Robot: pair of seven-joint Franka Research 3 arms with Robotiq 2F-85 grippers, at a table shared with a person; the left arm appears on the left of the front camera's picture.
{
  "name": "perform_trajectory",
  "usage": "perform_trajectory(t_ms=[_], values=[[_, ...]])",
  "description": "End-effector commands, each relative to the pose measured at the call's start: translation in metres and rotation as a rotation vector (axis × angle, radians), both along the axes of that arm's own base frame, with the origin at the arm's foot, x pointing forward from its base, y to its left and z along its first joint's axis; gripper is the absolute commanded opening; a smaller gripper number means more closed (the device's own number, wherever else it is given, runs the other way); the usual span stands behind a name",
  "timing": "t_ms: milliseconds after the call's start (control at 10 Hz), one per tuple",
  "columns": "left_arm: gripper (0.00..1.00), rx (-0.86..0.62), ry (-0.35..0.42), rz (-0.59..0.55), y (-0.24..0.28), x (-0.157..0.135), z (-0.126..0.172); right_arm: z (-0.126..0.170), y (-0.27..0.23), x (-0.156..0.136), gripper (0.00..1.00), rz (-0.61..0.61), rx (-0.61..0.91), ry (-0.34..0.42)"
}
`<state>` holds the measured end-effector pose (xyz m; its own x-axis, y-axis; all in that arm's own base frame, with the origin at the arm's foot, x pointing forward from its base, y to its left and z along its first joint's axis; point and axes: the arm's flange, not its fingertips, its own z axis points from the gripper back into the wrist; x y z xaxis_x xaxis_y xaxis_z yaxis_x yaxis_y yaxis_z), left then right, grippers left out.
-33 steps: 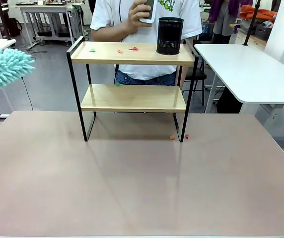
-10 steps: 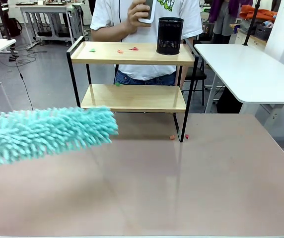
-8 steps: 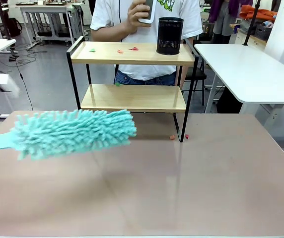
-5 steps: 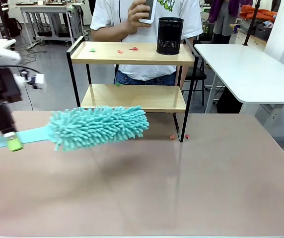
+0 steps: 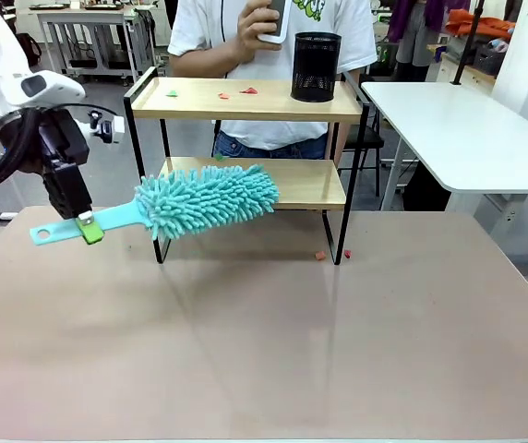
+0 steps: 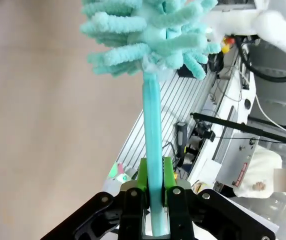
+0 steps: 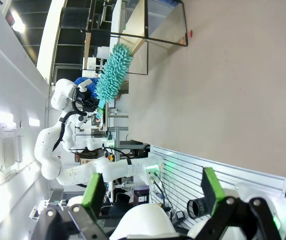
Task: Clean the shelf.
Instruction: Clean the specific tier of the Shelf with the Duster once objects are removed.
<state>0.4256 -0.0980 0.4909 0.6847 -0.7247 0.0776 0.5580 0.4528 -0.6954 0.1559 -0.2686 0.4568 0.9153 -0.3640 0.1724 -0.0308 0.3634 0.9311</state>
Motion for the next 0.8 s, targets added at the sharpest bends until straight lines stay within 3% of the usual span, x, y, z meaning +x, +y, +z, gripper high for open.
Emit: perform_trajectory(t_ms=[0, 300, 700], values=[[0.13, -0.072, -0.028, 0.048, 0.018, -0.018, 0.011, 0.001, 0.000, 0.001, 1.00, 0.005, 0.006, -0.034], [0.13, -0.059, -0.041, 0.235, 0.044, -0.025, 0.012, 0.001, 0.000, 0.001, 1.00, 0.005, 0.006, -0.034], [0.13, 0.029, -0.083, 0.387, 0.031, -0.009, 0.006, 0.001, 0.000, 0.001, 1.00, 0.005, 0.006, -0.034]])
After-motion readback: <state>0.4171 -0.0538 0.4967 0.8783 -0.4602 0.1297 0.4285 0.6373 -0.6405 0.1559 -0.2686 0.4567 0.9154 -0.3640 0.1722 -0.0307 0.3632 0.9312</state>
